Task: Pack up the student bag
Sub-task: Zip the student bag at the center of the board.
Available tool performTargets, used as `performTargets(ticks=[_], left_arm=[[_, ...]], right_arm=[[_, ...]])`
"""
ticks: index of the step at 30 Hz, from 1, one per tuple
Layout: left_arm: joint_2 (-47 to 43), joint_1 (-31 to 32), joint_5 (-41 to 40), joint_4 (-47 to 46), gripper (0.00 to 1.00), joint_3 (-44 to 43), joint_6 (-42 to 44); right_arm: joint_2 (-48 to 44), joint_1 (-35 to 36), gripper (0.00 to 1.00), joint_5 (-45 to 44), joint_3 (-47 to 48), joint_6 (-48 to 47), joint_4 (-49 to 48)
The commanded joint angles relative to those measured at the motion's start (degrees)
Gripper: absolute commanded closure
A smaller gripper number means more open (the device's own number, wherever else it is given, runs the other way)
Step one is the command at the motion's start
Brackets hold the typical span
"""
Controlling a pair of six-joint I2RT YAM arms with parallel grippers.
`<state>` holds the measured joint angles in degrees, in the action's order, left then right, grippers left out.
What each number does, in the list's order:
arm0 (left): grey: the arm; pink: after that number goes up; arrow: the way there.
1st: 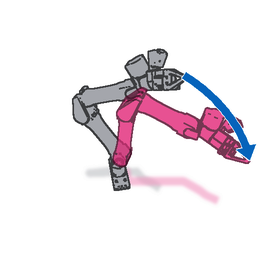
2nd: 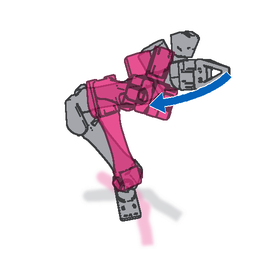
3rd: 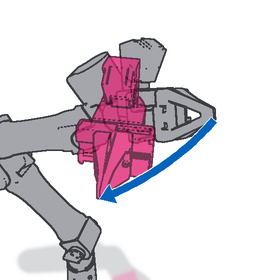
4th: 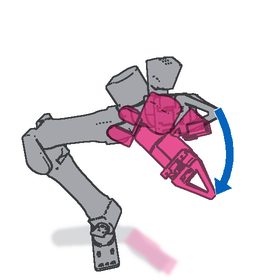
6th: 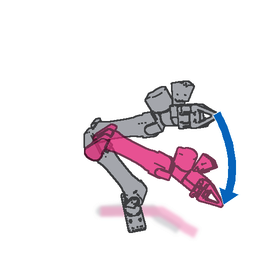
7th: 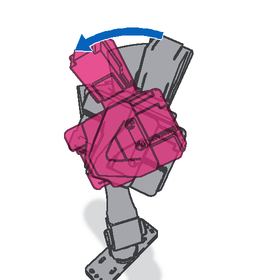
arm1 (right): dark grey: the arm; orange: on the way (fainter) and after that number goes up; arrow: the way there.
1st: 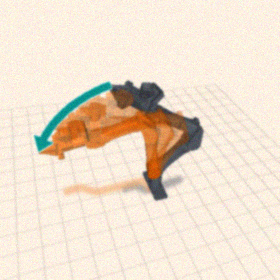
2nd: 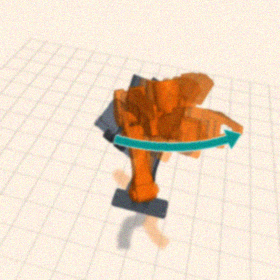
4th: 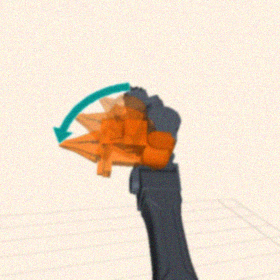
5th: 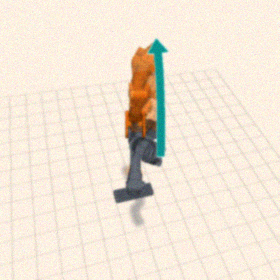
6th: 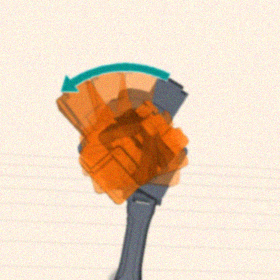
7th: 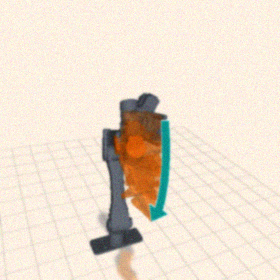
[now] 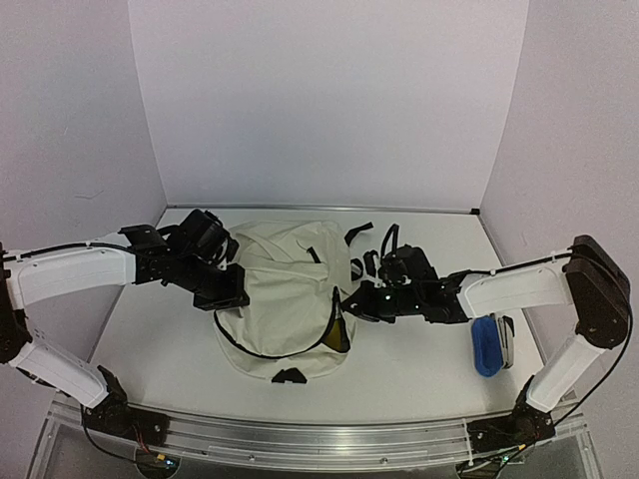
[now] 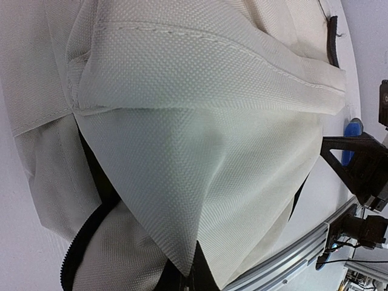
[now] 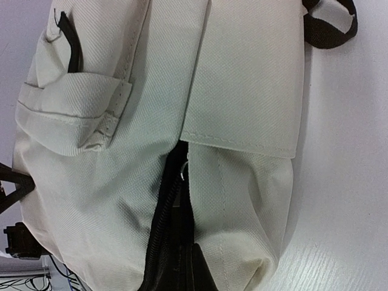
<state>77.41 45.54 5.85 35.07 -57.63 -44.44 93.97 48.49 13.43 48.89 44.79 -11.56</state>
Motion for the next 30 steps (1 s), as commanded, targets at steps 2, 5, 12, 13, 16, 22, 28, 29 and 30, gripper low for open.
performTargets(ticks=[2, 5, 12, 13, 16, 22, 28, 29, 30], left_arm=[[0.5, -0.6, -1.5, -0.3, 1.0, -2.0, 1.6], [1.1, -0.6, -1.4, -0.7, 1.0, -2.3, 1.9], [2.8, -0.6, 0.8, -3.0, 1.0, -2.9, 3.2], [3.0, -0.6, 1.0, -3.5, 1.0, -3.0, 3.3], [3.8, -0.6, 1.7, -4.1, 1.0, -3.7, 3.9], [5.1, -0.7, 1.4, -4.0, 1.0, -4.8, 4.6], [5.2, -1.0, 1.0, -4.0, 1.0, -4.6, 4.7], [5.2, -1.0, 1.1, -4.3, 1.0, -4.5, 4.6], [5.2, -1.0, 1.3, -4.6, 1.0, -4.4, 4.7]], right_arm=[[-2.4, 0.0, 1.0, 4.7, -2.5, -1.2, -0.2], [-3.3, 0.1, 1.0, 5.8, -3.5, -1.0, 0.1], [-5.6, 1.9, 1.0, 7.6, -4.6, -1.2, 2.2], [-5.6, 2.3, 1.0, 7.7, -4.7, -1.3, 2.6], [-5.5, 3.7, 1.0, 7.7, -5.1, -1.3, 3.4], [-5.3, 6.2, 1.0, 7.5, -5.9, -1.2, 5.4], [-8.2, 6.9, 1.0, 7.3, -6.9, -0.6, 7.9], [-8.8, 7.0, 1.0, 7.4, -7.1, -0.6, 8.2], [-9.3, 7.0, 1.0, 7.5, -7.3, -0.6, 8.5]])
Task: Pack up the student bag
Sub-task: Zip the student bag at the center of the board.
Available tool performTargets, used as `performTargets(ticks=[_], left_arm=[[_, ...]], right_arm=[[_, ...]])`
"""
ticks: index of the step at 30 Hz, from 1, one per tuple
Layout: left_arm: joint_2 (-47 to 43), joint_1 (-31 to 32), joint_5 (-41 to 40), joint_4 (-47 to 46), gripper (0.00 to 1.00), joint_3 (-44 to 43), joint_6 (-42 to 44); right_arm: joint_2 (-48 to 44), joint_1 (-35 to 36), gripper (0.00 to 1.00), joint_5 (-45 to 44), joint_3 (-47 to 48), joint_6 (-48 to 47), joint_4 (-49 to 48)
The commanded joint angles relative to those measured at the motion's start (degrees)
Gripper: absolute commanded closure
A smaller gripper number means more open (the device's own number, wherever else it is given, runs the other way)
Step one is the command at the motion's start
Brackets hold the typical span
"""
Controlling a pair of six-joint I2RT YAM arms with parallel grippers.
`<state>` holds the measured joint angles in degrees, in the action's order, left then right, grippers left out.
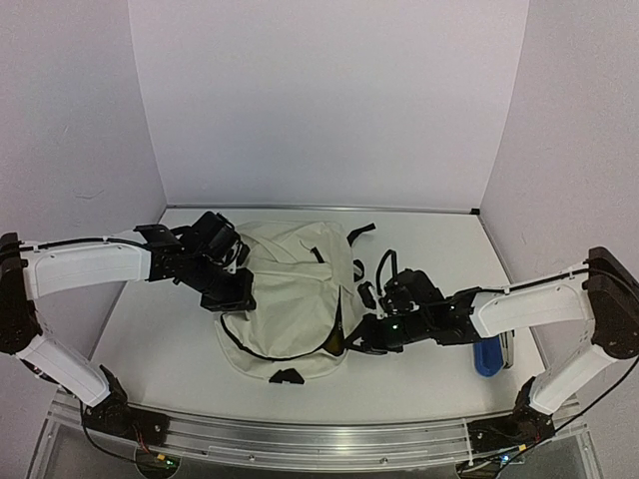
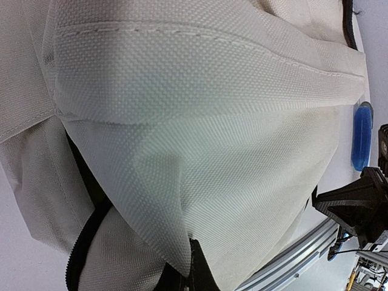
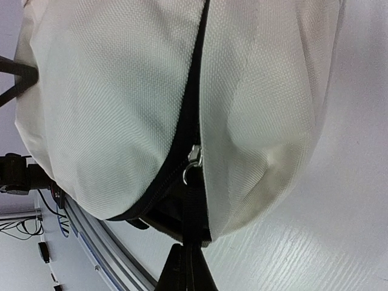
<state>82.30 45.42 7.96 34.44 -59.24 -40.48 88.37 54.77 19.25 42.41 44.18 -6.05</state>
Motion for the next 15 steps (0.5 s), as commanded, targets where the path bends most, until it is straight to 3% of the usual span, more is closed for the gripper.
performTargets(ticks=[1, 15], left_arm=[[0.4, -1.0, -0.5, -4.4, 1.0, -2.8, 0.8], [3.1, -1.3, 1.1, -6.7, 1.0, -3.8, 2.1]], right_arm=[[-4.0, 0.8, 1.0, 1.8, -1.1, 0.1, 3.2], [-1.6, 6.6, 1.0, 4.9, -1.5, 1.0, 3.3]])
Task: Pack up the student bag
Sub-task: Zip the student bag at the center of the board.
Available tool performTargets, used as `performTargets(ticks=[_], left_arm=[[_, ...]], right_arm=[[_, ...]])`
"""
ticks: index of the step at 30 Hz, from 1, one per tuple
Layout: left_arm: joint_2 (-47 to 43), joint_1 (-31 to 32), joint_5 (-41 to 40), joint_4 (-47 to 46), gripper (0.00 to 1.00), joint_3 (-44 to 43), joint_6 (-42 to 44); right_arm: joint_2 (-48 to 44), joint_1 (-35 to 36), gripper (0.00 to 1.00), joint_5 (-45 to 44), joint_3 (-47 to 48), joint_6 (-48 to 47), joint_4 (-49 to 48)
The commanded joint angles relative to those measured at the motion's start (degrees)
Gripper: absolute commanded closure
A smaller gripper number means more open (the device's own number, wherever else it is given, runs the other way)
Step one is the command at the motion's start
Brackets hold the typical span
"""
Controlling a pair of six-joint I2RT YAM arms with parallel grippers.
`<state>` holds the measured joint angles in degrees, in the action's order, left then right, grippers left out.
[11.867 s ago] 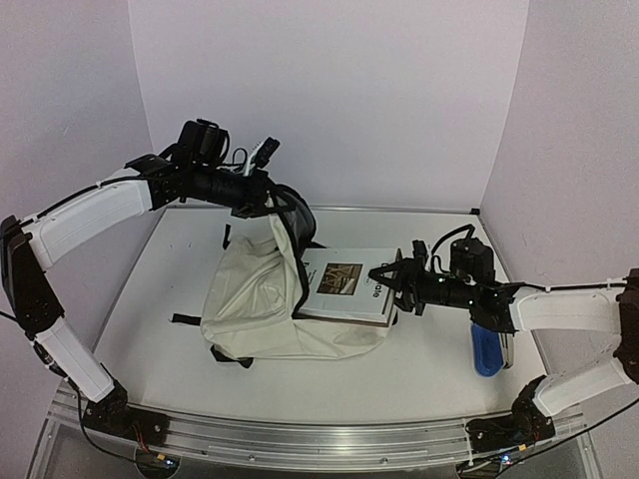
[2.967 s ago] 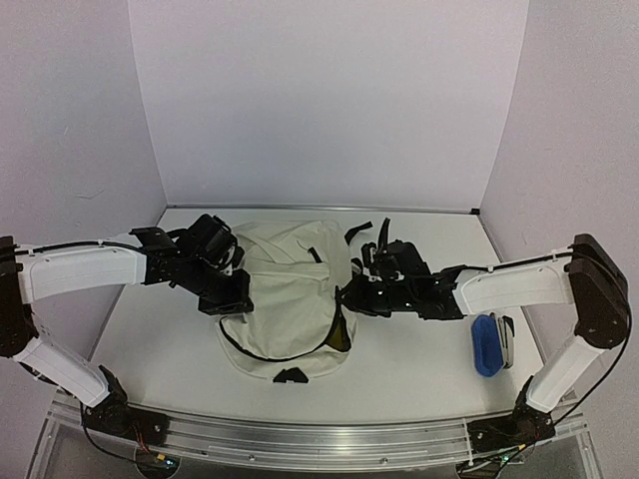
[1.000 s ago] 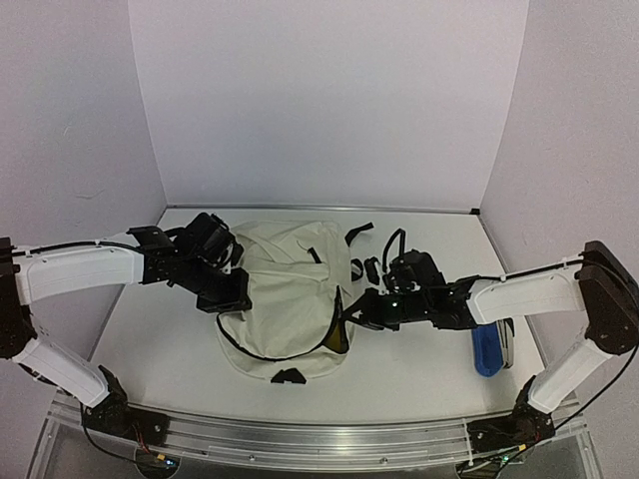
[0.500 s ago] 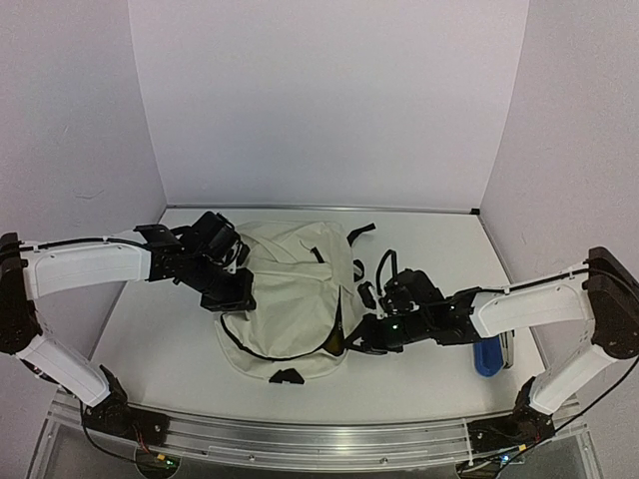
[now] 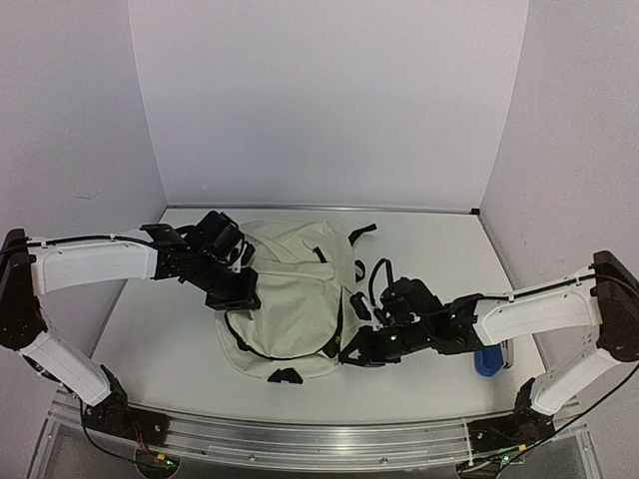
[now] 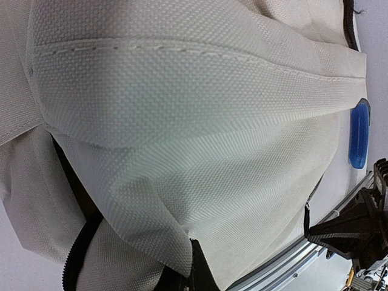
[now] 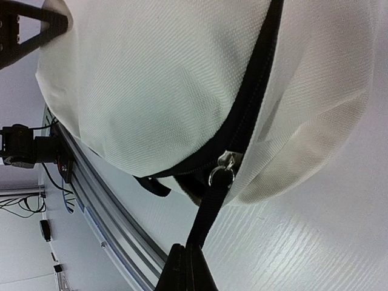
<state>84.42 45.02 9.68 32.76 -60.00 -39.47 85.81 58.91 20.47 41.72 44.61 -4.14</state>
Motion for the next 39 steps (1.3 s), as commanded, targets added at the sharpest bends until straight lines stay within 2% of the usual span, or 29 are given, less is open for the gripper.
performTargets(ticks=[1, 15, 20, 21, 23, 25, 28, 35, 39], left_arm=[[1.0, -0.9, -0.6, -5.2, 1.0, -3.1, 1.1], [2.6, -1.2, 0.2, -9.2, 1.0, -3.0, 1.7], [3.0, -2.0, 0.3, -10.7, 1.0, -3.4, 2.5], [3.0, -2.4, 0.8, -11.5, 1.0, -3.5, 2.6], [3.4, -3.4, 2.3, -13.3, 1.0, -3.7, 2.9], [4.2, -4.7, 3.9, -15.2, 1.0, -3.9, 3.6], [6.5, -6.8, 7.0, -17.8, 1.0, -4.8, 4.4], [12.0, -11.3, 13.4, -23.1, 1.0, -8.7, 10.1], [14.6, -12.3, 14.3, -21.9, 0.98, -13.5, 14.3]], right_arm=[[1.0, 2.9, 1.0, 3.8, -0.8, 0.6, 1.4], [4.7, 7.9, 1.0, 7.0, 2.9, -0.2, -1.6], [2.3, 8.0, 0.99, 1.5, 3.2, 2.4, -1.1], [1.6, 8.0, 0.89, -0.6, 3.4, 3.3, -1.0], [0.4, 8.0, 0.62, -4.5, 4.0, 4.8, 0.1], [-0.8, 7.9, 0.46, -7.7, 4.4, 5.6, 1.1], [-2.8, 7.3, 0.37, -11.5, 4.6, 6.0, 2.2], [-7.6, 2.7, 0.24, -16.5, 2.4, 8.1, 3.8], [-10.0, -1.5, 0.21, -17.9, 1.3, 8.5, 3.8]])
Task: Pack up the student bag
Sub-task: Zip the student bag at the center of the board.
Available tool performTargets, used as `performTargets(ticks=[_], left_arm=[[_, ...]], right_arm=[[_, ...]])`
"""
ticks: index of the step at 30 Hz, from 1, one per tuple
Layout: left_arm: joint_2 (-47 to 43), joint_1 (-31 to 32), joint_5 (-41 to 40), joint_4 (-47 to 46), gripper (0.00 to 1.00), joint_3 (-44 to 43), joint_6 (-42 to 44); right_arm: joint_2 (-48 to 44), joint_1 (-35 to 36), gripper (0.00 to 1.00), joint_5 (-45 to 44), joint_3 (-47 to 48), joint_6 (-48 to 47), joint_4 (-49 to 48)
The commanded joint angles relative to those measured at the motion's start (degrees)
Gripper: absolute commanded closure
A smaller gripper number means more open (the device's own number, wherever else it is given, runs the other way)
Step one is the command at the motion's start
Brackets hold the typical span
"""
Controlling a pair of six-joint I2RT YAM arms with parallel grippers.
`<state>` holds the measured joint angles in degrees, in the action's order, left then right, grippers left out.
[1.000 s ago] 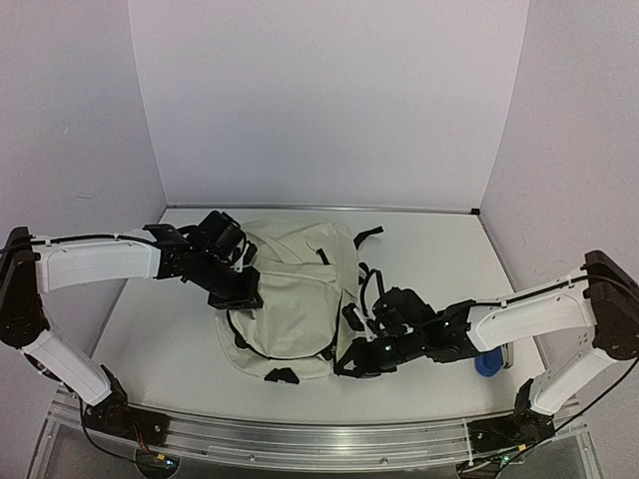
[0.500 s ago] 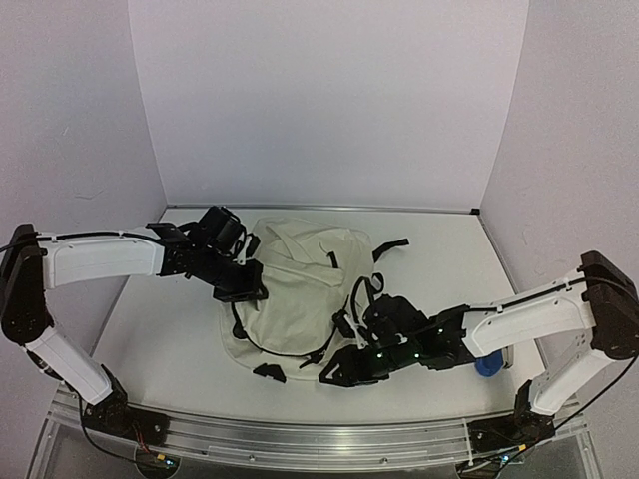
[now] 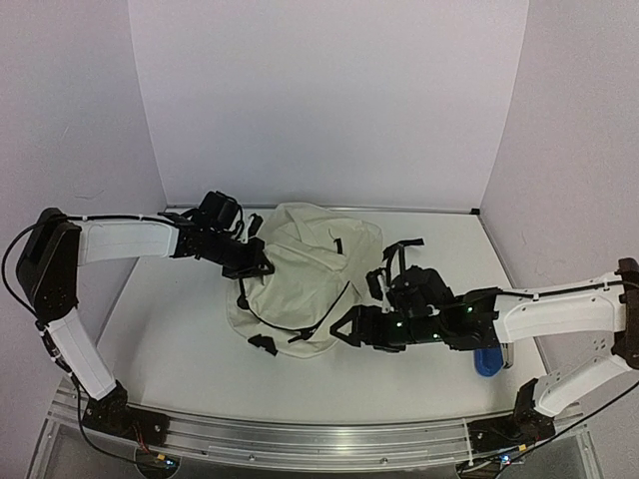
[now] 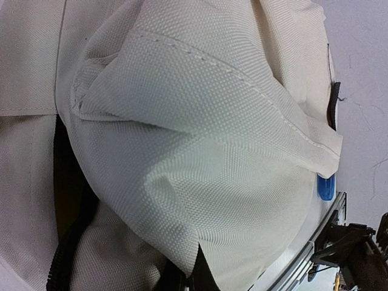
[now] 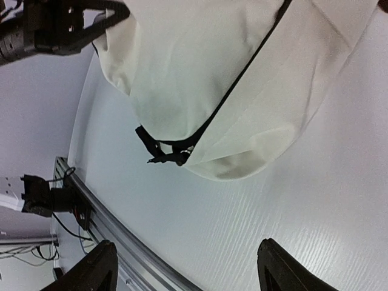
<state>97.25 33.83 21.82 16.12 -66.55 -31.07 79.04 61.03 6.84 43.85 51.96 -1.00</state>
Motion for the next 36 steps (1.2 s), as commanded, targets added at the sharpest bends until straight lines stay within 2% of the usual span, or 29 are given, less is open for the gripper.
performTargets(ticks=[1, 3, 5, 10, 13, 19, 23, 28, 36], left_arm=[[2.3, -1.1, 2.3, -4.5, 0.93, -8.1, 6.6], [2.6, -1.1, 3.1, -3.3, 0.75, -9.8, 7.7], [1.4, -1.1, 2.8, -2.7, 0.47, -9.3, 8.3], [-7.6, 1.4, -1.4, -3.8, 0.2, -0.4, 8.7], [-14.2, 5.9, -7.5, -2.3, 0.11, 5.1, 9.7], [-24.6, 11.6, -11.7, -0.3, 0.09, 14.6, 5.1], [-28.1, 12.6, -8.0, -3.8, 0.17, 21.1, 0.8], [-24.9, 14.5, -3.5, -10.6, 0.31, 24.5, -3.2], [-14.9, 15.7, -0.1, -14.5, 0.47, 21.5, -2.0]], right_arm=[[-3.6, -4.9, 0.21, -4.7, -0.9, 1.3, 0.6], [-4.1, -6.4, 0.21, -5.7, -0.9, 1.2, 0.6], [-4.4, -7.3, 0.21, -6.4, -0.6, 0.9, 0.6], [-4.5, -8.9, 0.22, -6.7, -0.6, 0.3, 0.6], [-4.4, -9.6, 0.21, -6.6, -0.3, 0.2, 0.6], [-2.6, -10.1, 0.23, -6.8, 1.4, 0.5, 0.6], [-1.0, -10.1, 0.26, -6.8, 2.1, 1.2, 0.5], [0.2, -10.1, 0.27, -6.2, 2.4, 2.0, 0.2], [0.2, -10.0, 0.27, -6.0, 2.4, 2.3, 0.0]])
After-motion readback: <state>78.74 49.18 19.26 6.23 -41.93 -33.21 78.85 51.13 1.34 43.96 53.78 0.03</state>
